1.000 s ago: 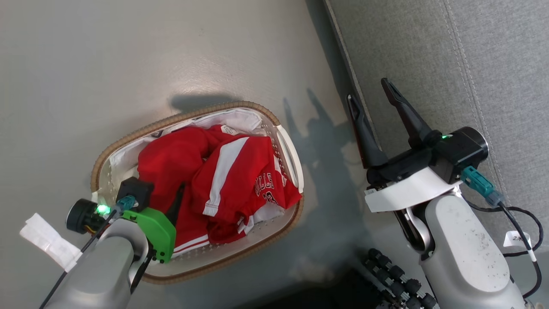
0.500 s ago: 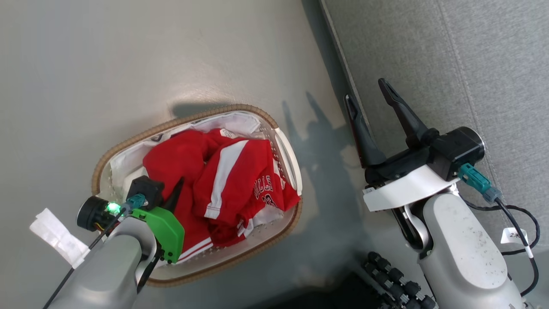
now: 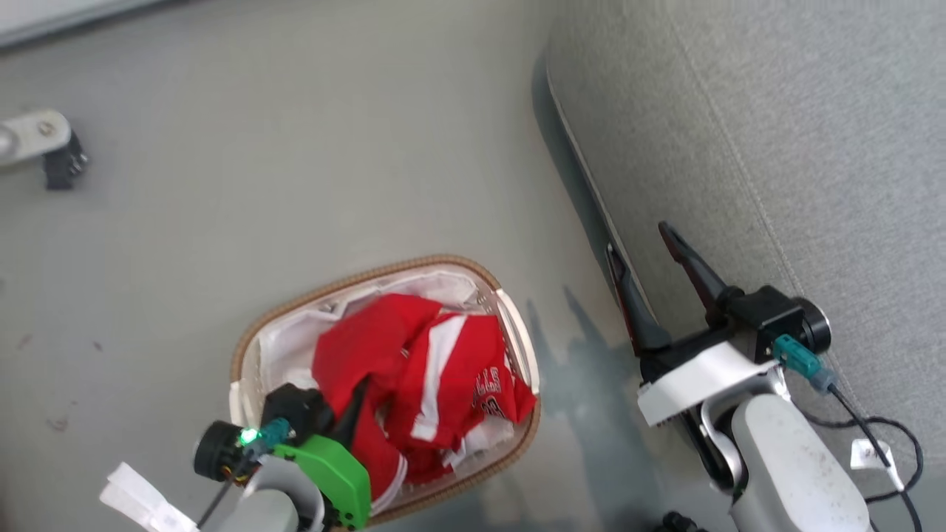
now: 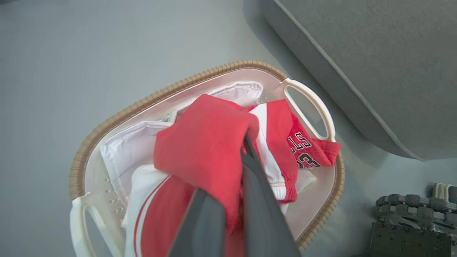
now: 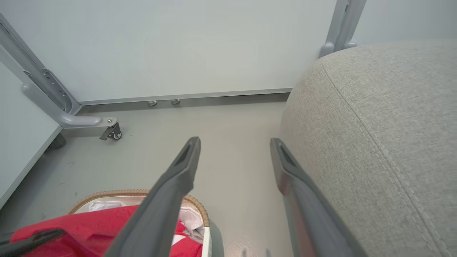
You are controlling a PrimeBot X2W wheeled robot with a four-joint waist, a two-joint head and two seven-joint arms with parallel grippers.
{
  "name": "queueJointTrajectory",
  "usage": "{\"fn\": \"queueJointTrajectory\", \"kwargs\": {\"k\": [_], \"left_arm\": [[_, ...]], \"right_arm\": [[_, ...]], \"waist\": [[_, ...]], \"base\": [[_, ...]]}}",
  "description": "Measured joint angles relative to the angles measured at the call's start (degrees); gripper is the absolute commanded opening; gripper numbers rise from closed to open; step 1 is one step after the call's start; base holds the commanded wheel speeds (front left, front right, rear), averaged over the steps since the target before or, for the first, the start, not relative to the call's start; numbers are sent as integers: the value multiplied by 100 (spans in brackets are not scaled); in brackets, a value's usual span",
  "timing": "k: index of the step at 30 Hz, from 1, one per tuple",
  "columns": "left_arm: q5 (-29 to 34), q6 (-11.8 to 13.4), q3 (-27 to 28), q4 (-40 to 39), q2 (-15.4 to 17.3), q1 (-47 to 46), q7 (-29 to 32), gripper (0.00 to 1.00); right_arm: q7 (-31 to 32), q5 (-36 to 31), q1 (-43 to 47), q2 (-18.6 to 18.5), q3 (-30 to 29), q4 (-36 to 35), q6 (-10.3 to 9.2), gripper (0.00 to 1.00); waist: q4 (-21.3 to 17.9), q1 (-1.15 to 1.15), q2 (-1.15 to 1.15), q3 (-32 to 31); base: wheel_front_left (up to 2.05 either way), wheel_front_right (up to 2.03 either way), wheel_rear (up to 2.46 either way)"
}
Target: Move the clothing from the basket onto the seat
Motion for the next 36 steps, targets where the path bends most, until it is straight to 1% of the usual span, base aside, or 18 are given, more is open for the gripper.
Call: {"fn": "queueJointTrajectory", "kwargs": {"k": [3,6,13,20,25,29,36], "left_arm": [[171,0,125,-263,-130,240,-1,0],[313,0,237,-538,-187,449,-1,0],[610,0,474,-1237,-233,732,-1,0],[818,0,779,-2023,-288,794,-1,0],[943,0,914,-2642,-346,707,0,0],[995,0,1076,-3127,-476,542,-1,0],[1044,0,935,-3550,-539,364,-1,0]], "right_arm": [[0,-32,202,-2,-57,101,0,100],[0,-35,368,-2,-112,166,0,100],[0,-34,704,-2,-194,281,0,100],[0,-32,994,-3,-189,369,0,100],[0,-32,1175,-3,-156,433,0,100],[0,-29,1289,-3,-113,501,0,100],[0,-2,1372,-5,263,650,0,100]], "waist": [[86,0,0,-376],[187,0,0,-739],[461,0,0,-1488],[714,0,0,-2075],[851,0,0,-2387],[945,0,0,-2575],[1094,0,0,-2705]], "base": [[0,0,0],[0,0,0],[0,0,0],[0,0,0],[0,0,0],[0,0,0],[0,0,0]]}}
